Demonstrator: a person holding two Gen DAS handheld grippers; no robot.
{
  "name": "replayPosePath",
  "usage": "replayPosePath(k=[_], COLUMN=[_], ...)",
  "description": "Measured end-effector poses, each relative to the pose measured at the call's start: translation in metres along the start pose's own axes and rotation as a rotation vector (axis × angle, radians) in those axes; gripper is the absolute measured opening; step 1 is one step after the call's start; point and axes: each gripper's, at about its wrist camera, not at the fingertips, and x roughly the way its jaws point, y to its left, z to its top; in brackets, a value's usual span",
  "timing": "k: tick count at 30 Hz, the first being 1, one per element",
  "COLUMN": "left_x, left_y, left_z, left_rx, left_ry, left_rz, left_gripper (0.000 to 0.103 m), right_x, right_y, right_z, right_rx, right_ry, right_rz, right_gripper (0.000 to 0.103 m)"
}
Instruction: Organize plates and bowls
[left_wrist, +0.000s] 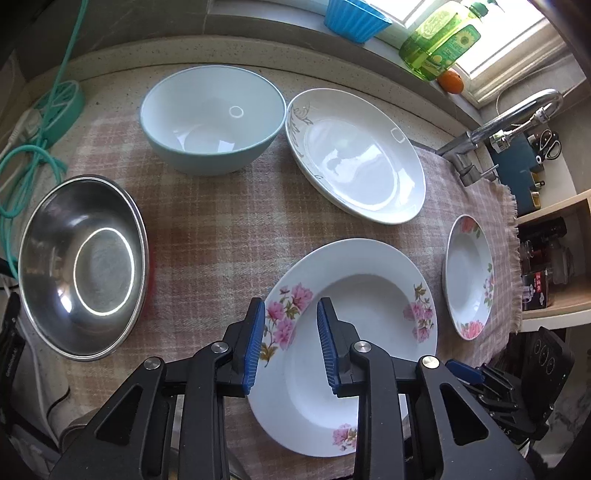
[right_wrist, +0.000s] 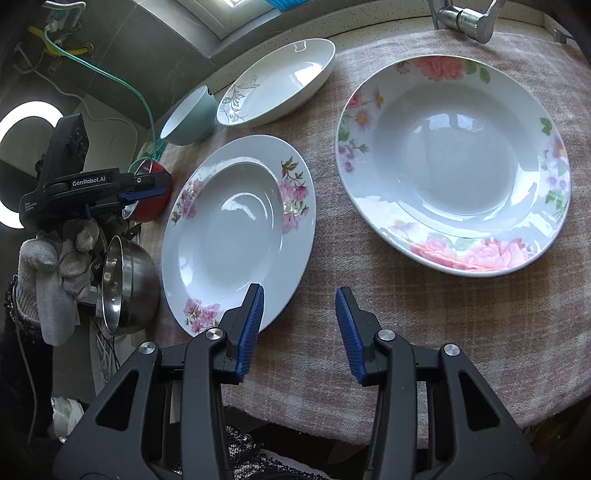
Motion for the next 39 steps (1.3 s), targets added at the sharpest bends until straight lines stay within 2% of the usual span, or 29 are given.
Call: replayPosePath(k=[4,13,21,27,39], left_x=[0.007,0.018,0.027,0.031,0.026], left_y=[0.005,0.010,0.016,0.010,0.003], left_z=[0.006,0.014,0.016,0.012,-0.001], left_rx=[-0.013,-0.009,-0.029,-0.012,-0.016], left_ry=[0.015,0.035,0.059,0.067,0.051], left_rz=[-0.001,0.007,-0.030,-0.024,0.024], left_gripper=[0.027,0.025,0.025,0.023,0.023], right_x=[0.006,0.017,0.019,0.022,0.024], right_y=[-0.005,-0.009,-0.007,-0.001,-0.006], right_z=[-0.001,-0.005,-0.004,-0.002,0.004], right_rx=[0.030,0.060,0.067,0.051,0.037], right_ry=[0.018,0.049,0.054,0.056,0.064], right_rz=[0.017,0.038,0.057,0.062,0.051], right_gripper=[0.032,0.027,0.024,0.014,0.014])
